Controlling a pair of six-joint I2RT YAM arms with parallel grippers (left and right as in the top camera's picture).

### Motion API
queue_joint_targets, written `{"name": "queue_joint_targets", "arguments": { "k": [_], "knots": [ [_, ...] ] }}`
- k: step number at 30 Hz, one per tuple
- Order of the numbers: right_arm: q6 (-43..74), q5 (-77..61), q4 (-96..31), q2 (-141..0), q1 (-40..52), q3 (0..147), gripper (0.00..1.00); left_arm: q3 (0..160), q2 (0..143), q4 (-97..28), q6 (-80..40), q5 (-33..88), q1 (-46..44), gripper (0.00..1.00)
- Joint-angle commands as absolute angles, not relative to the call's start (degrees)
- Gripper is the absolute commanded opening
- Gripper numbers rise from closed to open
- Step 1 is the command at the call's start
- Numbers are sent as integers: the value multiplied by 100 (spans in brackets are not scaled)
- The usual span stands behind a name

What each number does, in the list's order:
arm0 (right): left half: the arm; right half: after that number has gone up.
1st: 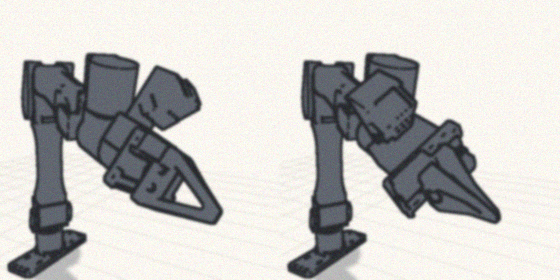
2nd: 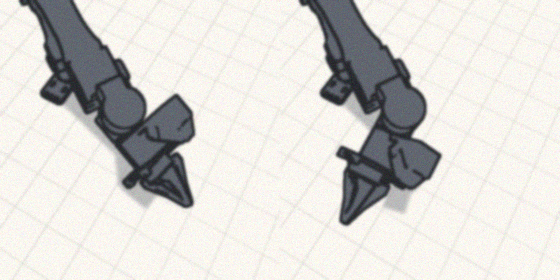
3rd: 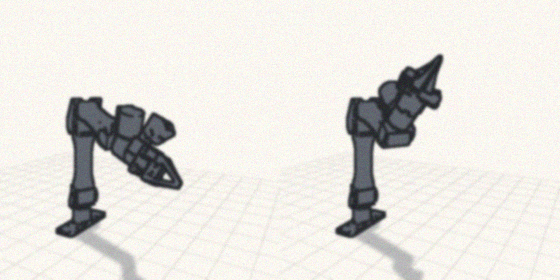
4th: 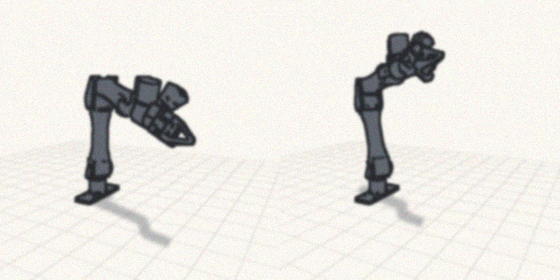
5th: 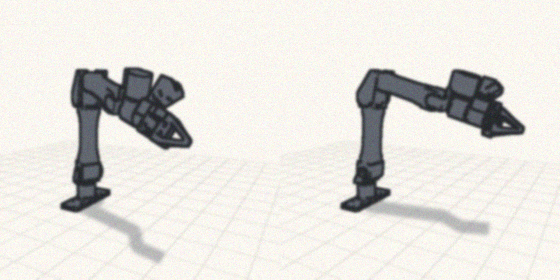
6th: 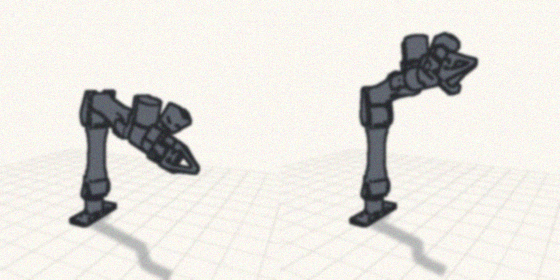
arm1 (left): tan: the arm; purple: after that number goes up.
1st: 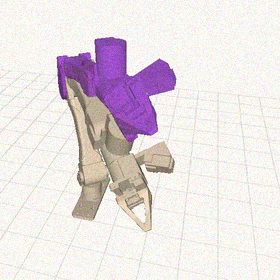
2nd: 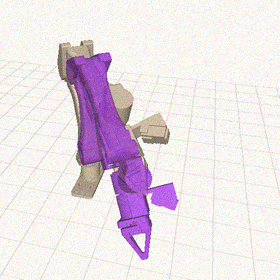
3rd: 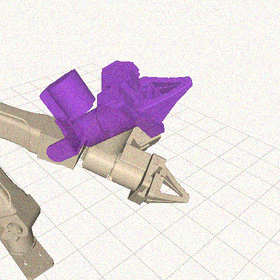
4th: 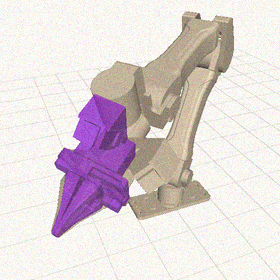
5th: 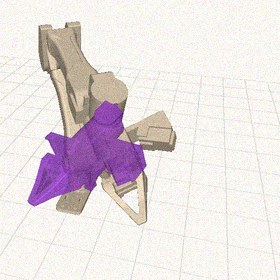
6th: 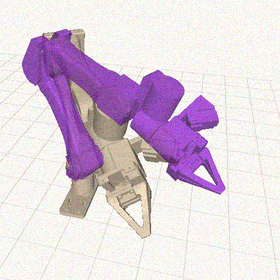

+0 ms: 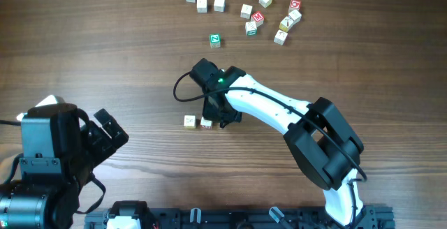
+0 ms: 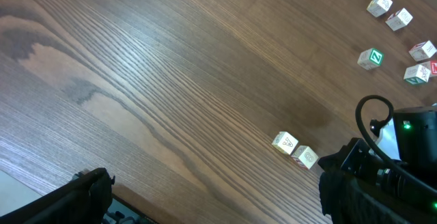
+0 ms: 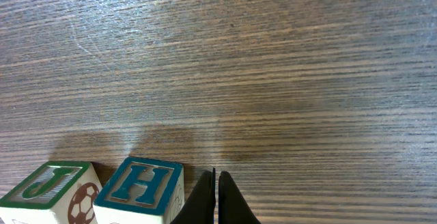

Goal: Form a horizontal line
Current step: 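Nudge the H block flush beside the J block with the right gripper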

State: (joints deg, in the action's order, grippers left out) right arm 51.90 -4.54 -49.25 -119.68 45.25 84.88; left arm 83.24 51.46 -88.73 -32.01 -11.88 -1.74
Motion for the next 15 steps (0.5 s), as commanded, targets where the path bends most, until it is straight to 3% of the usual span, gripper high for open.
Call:
{"name": "queue_joint_targets", "arguments": {
  "k": [1, 15],
  "knots": [
    [4901, -652, -4904, -11968, 4550, 8477, 5, 8342, 5137, -8866, -3194, -1138, -137, 100],
    [4626, -1039, -4845, -11968, 4550, 8477, 5, 8342, 5137, -8866, -3194, -1138, -137, 100]
  ]
}}
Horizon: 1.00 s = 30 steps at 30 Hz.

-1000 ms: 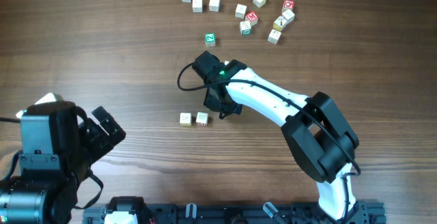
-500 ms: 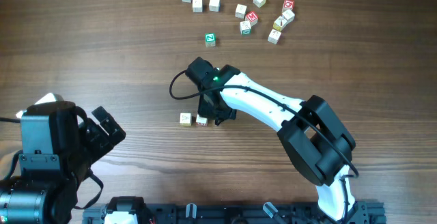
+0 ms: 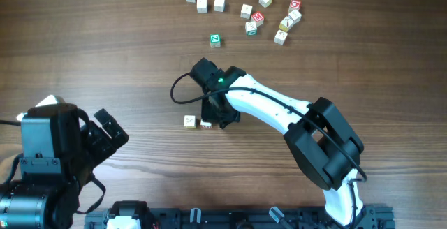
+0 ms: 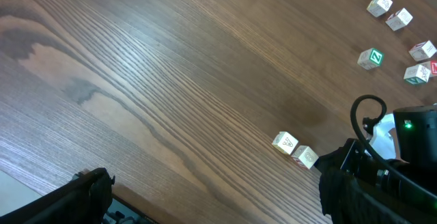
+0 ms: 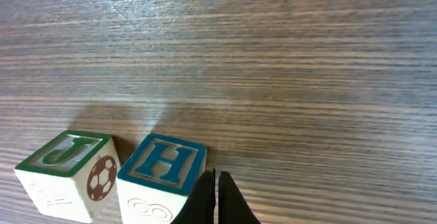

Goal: Form a horizontal line
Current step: 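Nudge the H block flush beside the J block with the right gripper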

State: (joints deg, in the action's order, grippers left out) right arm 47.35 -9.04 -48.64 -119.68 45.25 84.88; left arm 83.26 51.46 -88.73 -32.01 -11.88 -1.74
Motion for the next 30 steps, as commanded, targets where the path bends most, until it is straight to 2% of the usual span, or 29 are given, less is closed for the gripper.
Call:
{"name": "queue_joint_targets", "arguments": {
  "k": [1, 30],
  "knots": [
    [4626, -1041, -4834, -11968, 4550, 8477, 5, 8342, 5137, -8866, -3194, -1138, -137, 100],
    [4469, -1573, -4567, -11968, 4547, 8477, 4, 8342, 5137, -8866, -3194, -1138, -137, 100]
  ]
}}
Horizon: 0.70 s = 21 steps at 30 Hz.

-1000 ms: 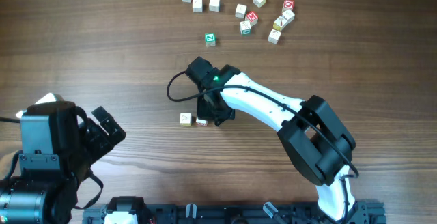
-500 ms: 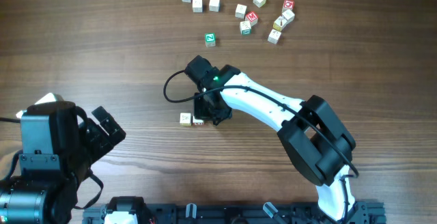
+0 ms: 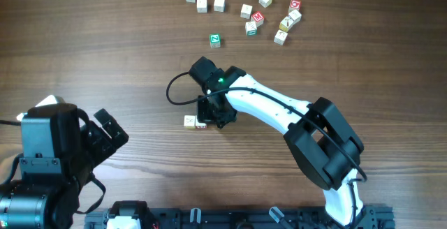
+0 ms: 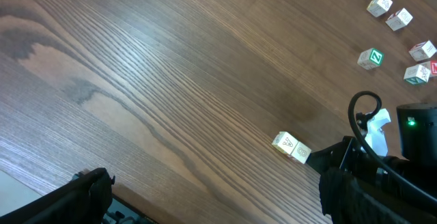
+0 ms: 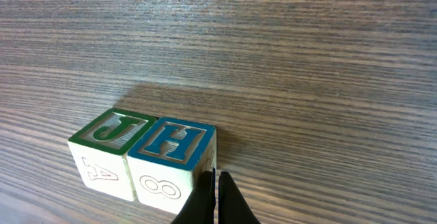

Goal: Form a horizontal line
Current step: 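Nudge the H block flush beside the J block with the right gripper, then lift the right gripper and reach toward the block cluster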

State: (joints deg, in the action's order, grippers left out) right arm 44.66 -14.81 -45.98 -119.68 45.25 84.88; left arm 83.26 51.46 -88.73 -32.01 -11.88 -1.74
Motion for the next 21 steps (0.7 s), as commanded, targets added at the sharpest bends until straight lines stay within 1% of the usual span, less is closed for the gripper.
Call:
{"name": "queue_joint_targets", "arguments": {
  "k": [1, 4, 11, 18, 21],
  "knots": [
    [4547, -1573, -4567, -11968, 4547, 8477, 5, 8342, 5137, -8866, -3194, -1138, -137, 100],
    [4696, -1564, -4565, -11968, 4547, 8477, 5, 8342, 5137, -8866, -3194, -1138, -137, 100],
    [4692, -1020, -4703, -11968, 4445, 8479, 4, 8342, 5137, -8866, -3194, -1138, -137, 100],
    [4624, -987, -5085, -11966, 3754, 8593, 4, 8342, 5137, -8866, -3194, -1138, -137, 100],
    [4198, -987, -5199, -11933, 3367, 8805, 4, 8342, 5137, -8866, -3194, -1138, -137, 100]
  ]
}}
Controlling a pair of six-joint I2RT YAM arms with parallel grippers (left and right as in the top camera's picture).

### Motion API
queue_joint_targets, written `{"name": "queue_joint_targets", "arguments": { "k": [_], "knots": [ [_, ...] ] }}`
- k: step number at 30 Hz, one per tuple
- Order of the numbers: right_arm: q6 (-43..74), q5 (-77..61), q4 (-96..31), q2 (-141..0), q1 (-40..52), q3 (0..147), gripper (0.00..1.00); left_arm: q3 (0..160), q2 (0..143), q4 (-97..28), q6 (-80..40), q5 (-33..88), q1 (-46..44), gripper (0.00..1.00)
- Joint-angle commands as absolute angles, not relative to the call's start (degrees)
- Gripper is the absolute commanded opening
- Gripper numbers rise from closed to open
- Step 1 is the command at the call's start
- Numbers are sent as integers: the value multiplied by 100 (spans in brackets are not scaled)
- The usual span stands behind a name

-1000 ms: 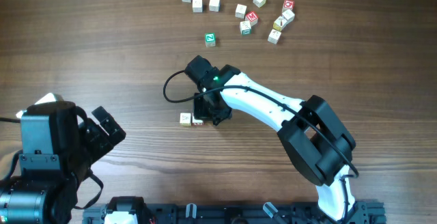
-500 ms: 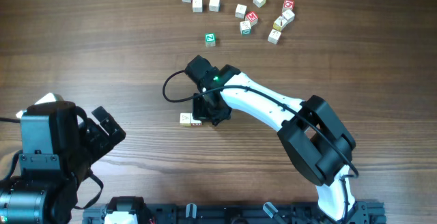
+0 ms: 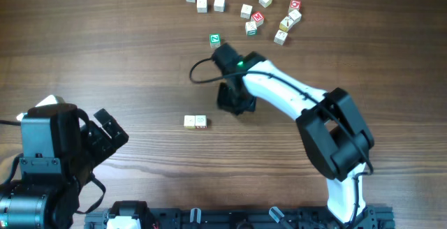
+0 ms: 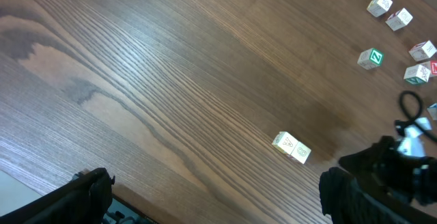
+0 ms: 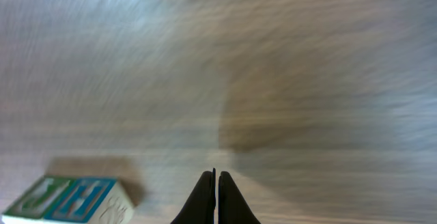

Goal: Form a horizontal line
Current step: 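Lift the right gripper and reach toward the block cluster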

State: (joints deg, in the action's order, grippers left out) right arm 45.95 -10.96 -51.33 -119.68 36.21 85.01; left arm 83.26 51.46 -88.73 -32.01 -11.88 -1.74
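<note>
Two lettered blocks, the J block (image 3: pixel 189 121) and the H block (image 3: pixel 200 121), lie touching side by side in a short row left of centre; they also show as a pair (image 4: pixel 291 147) in the left wrist view and blurred at the bottom left (image 5: pixel 68 198) of the right wrist view. My right gripper (image 5: pixel 216 197) is shut and empty, lifted up and to the right of the pair, under the arm (image 3: pixel 235 100). A green block (image 3: pixel 215 40) lies just beyond it. My left gripper (image 4: pixel 212 193) is open at the near left, far from the blocks.
Several loose lettered blocks (image 3: pixel 251 12) are scattered along the far edge, from a white one at the left to a red one (image 3: pixel 295 5) at the right. The left arm's base (image 3: pixel 49 159) fills the near left corner.
My right gripper, shut, has left the right side of the H block and now sits up and to the right of it. The pair stays put. The left arm has not moved.
The H block first lay a small gap to the right of the J block, with my shut right gripper against its right side. Then the gap was smaller, then the two blocks touched. Now the gripper has drawn away, leaving them joined.
</note>
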Motion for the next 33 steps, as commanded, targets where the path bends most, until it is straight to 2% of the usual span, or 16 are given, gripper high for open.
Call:
{"name": "queue_joint_targets", "arguments": {
  "k": [1, 5, 7, 8, 9, 12, 13, 18, 21, 33],
  "knots": [
    [4062, -985, -5242, -11889, 3282, 8879, 5, 8342, 5137, -8866, -3194, -1138, -137, 100],
    [3802, -762, -5349, -11596, 3022, 9159, 5, 8342, 5137, -8866, -3194, -1138, -137, 100],
    [3688, -558, -5391, -11415, 2947, 9306, 10, 8342, 5137, -8866, -3194, -1138, -137, 100],
    [3605, -495, -5387, -11301, 2915, 9378, 16, 8342, 5137, -8866, -3194, -1138, -137, 100],
    [3592, -401, -5380, -11153, 2888, 9450, 27, 8342, 5137, -8866, -3194, -1138, -137, 100],
    [3588, -1, -5273, -10748, 2873, 9494, 51, 8342, 5137, -8866, -3194, -1138, -137, 100],
    [3570, 145, -5218, -10628, 2873, 9494, 63, 8342, 5137, -8866, -3194, -1138, -137, 100],
    [2779, 196, -4602, -10283, 2873, 9494, 91, 8342, 5137, -8866, -3194, -1138, -137, 100],
    [2541, 198, -4348, -10274, 2856, 9494, 96, 8342, 5137, -8866, -3194, -1138, -137, 100],
    [1723, -495, -3299, -10285, 2012, 9655, 98, 8342, 5137, -8866, -3194, -1138, -137, 100]
  ]
}}
